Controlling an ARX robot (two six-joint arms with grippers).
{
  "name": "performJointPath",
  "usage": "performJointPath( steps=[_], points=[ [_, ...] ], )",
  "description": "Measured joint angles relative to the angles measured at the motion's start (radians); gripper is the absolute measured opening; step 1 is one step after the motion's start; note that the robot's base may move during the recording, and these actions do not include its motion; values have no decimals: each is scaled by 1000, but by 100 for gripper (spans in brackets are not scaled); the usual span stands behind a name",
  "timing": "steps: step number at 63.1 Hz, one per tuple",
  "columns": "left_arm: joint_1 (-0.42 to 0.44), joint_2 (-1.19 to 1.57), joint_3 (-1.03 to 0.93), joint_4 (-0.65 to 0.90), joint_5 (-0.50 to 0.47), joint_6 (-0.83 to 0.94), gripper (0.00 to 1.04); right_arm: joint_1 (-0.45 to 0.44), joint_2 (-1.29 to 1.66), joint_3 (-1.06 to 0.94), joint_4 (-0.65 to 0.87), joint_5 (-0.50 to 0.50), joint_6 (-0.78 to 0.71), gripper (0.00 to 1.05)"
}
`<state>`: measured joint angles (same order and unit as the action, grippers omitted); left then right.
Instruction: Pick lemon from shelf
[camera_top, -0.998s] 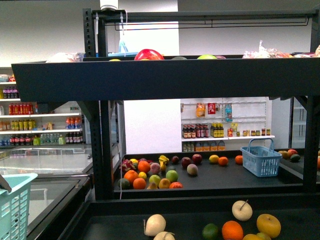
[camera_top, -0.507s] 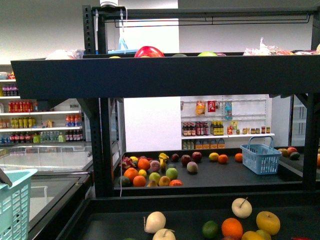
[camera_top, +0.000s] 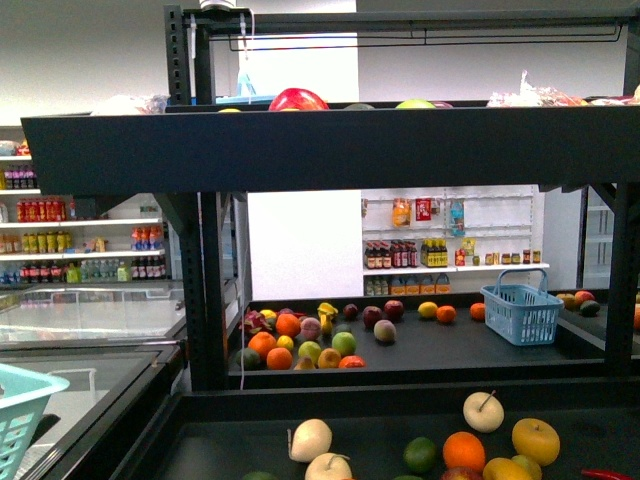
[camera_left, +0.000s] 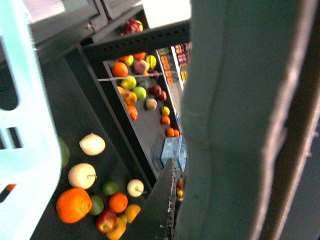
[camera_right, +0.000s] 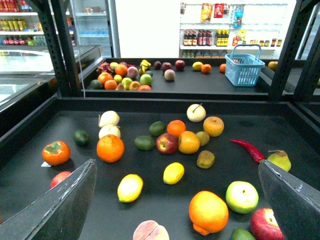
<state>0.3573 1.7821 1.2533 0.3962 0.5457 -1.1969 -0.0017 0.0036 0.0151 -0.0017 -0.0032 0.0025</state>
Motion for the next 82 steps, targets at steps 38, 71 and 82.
performJointPath(
  steps=[38, 71, 82],
  points=[
    [-403, -207, -187, 42, 234, 167, 6, 0, 0, 0, 0, 0, 0, 97],
    [-711, 74, 60, 134, 128, 110, 6, 0, 0, 0, 0, 0, 0, 97],
    [-743, 106, 85, 130, 105, 109, 6, 10, 10, 2, -13, 34, 8, 97]
  ],
)
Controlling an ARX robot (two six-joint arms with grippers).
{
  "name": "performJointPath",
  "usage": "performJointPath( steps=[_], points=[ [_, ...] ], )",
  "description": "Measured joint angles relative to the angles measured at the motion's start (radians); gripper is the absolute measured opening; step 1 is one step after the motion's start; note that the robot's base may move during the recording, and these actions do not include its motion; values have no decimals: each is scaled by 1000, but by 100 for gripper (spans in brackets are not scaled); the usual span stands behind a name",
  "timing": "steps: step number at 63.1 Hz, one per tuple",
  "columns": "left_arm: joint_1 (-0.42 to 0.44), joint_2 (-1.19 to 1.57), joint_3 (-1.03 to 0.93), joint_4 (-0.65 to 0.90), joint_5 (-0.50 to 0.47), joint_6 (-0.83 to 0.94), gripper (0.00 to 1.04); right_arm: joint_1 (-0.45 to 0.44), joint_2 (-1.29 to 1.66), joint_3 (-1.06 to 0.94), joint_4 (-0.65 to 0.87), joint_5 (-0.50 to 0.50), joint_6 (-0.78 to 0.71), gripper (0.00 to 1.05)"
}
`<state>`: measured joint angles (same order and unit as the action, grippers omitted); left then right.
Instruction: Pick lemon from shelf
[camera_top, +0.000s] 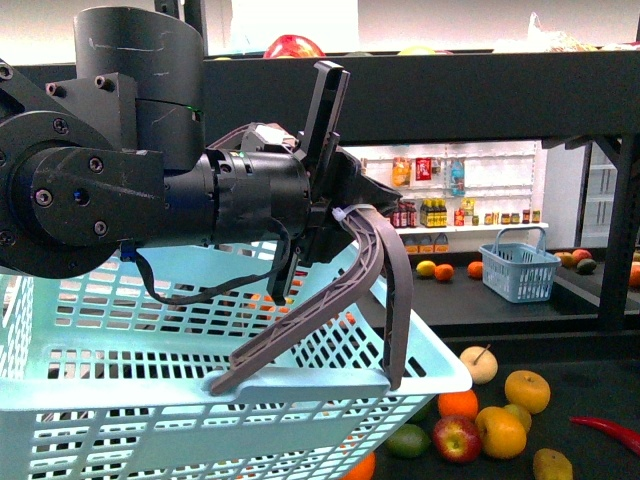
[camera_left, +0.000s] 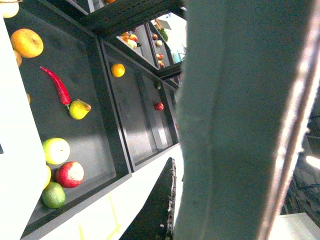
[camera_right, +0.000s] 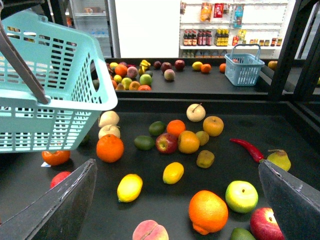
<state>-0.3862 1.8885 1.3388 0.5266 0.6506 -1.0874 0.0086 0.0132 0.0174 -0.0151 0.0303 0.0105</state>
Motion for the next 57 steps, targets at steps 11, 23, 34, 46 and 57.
performJointPath(
  steps=[11, 23, 34, 46, 57],
  points=[
    [0, 3, 2, 0, -4, 0, 6, -52, 370, 100, -72, 159, 102, 97],
    [0, 4, 2, -2, -5, 0, 6, -178, 854, 230, 160, -32, 117, 97],
    [0, 4, 2, -2, -5, 2, 6, -195, 1368, 424, 322, -107, 90, 97],
    [0, 4, 3, -2, -5, 2, 6, -131, 1805, 672, 287, -113, 134, 97],
    [0, 4, 3, -2, -5, 2, 6, -8, 2113, 946, 228, -64, 214, 97]
  ],
)
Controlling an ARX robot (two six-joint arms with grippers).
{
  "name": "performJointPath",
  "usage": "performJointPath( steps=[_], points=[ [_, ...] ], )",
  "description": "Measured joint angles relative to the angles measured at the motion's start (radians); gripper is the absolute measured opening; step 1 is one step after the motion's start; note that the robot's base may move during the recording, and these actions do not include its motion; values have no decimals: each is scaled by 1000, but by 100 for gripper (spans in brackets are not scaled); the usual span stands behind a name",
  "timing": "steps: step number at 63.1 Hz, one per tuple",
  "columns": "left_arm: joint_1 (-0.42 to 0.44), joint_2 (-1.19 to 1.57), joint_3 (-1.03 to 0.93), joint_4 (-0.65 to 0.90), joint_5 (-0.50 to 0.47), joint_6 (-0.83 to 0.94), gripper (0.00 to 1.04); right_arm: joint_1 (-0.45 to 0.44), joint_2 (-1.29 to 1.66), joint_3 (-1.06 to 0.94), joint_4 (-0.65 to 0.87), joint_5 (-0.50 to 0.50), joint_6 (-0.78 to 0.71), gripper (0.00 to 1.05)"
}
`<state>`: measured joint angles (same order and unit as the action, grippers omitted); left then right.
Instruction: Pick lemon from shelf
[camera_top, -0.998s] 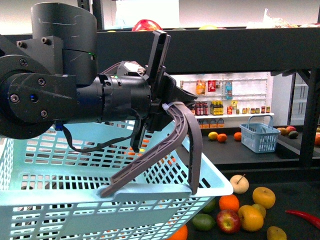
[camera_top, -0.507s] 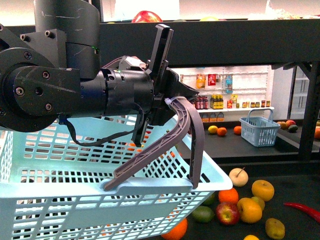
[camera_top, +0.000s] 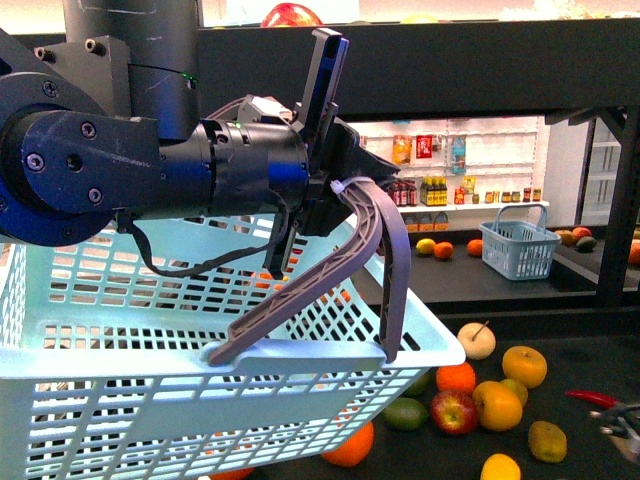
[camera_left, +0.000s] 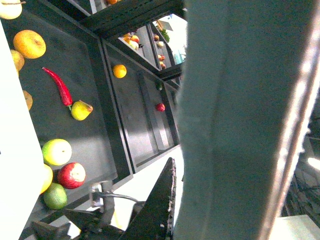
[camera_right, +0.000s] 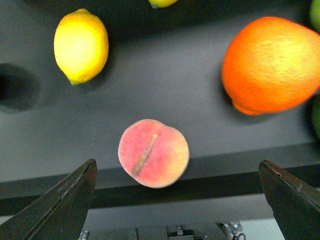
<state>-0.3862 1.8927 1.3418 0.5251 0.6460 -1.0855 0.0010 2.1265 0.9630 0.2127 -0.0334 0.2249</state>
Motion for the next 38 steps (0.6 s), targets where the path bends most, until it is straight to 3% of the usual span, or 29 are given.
performJointPath(
  steps=[18, 38],
  points=[
    [0, 0, 0, 0, 0, 0, 6, 117, 261, 325, -85, 26, 105, 97],
    [0, 0, 0, 0, 0, 0, 6, 171, 473, 639, -205, 68, 176, 97]
  ],
)
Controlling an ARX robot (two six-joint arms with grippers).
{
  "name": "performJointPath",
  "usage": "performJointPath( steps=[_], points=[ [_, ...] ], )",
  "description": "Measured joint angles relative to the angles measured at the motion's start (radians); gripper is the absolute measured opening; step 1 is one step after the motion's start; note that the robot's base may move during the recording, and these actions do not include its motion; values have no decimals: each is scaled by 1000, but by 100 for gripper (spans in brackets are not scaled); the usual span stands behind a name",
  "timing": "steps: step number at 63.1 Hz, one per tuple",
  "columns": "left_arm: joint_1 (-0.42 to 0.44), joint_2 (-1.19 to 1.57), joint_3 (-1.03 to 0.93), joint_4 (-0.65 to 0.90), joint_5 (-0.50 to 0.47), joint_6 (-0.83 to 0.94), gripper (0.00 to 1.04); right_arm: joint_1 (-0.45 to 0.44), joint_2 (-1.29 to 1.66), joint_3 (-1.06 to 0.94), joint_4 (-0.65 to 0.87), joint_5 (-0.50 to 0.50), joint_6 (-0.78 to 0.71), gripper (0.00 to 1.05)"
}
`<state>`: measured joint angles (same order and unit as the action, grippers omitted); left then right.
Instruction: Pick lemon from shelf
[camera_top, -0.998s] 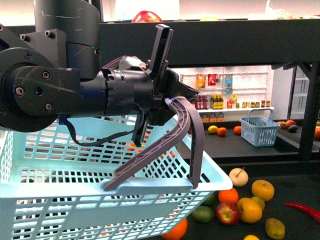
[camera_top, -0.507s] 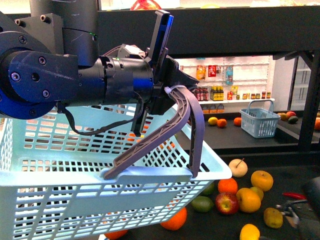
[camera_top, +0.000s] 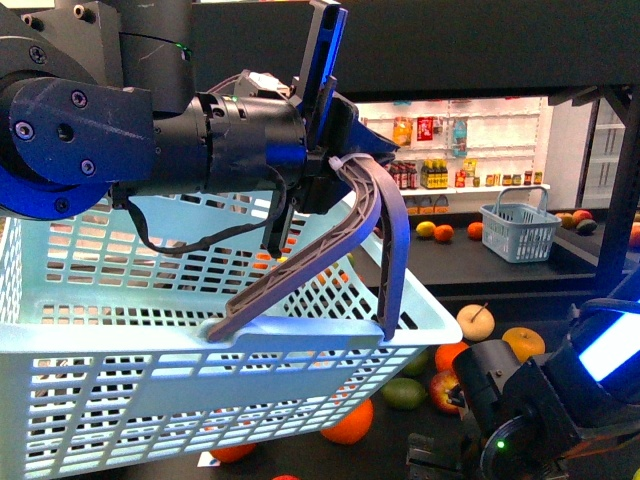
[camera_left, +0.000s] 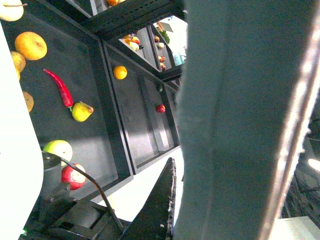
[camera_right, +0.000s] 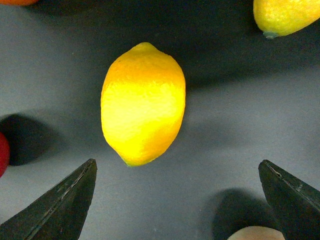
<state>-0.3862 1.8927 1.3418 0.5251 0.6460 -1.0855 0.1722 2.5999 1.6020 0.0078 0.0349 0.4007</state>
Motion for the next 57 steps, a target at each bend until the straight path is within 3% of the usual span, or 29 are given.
performJointPath(
  steps=[28, 57],
  points=[
    [0, 0, 0, 0, 0, 0, 6, 29, 207, 340, -119, 48, 24, 97],
    [0, 0, 0, 0, 0, 0, 6, 40, 348, 523, -176, 63, 26, 97]
  ],
)
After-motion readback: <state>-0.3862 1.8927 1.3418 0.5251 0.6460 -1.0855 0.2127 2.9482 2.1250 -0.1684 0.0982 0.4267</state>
